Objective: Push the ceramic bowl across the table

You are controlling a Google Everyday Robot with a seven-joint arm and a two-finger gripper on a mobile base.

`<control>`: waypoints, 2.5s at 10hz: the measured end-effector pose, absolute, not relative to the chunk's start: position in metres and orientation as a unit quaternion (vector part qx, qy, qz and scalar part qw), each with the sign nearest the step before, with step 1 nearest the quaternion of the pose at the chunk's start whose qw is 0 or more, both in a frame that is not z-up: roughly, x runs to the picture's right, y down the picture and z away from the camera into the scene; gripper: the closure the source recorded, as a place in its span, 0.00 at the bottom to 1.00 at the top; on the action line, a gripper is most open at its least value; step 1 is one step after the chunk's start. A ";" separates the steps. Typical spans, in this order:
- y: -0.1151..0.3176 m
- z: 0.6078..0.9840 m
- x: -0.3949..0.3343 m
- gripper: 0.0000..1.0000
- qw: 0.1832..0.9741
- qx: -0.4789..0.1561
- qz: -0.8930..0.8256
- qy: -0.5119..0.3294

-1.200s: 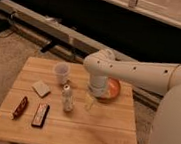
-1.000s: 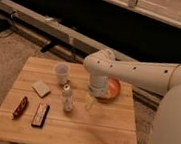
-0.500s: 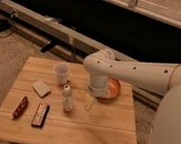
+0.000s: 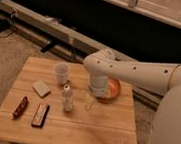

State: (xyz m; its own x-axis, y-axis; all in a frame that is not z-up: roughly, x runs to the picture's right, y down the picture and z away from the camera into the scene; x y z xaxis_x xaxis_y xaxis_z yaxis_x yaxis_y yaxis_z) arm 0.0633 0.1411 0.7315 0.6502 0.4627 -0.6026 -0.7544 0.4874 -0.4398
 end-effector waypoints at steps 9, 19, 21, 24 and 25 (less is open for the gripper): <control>0.141 0.731 0.063 0.20 0.837 -0.352 0.363 0.207; 0.109 0.853 0.137 0.20 0.842 -0.338 0.349 0.233; 0.112 0.874 0.140 0.20 0.842 -0.339 0.348 0.234; 0.117 0.881 0.136 0.20 0.844 -0.343 0.341 0.232; 0.118 0.882 0.135 0.20 0.844 -0.345 0.339 0.233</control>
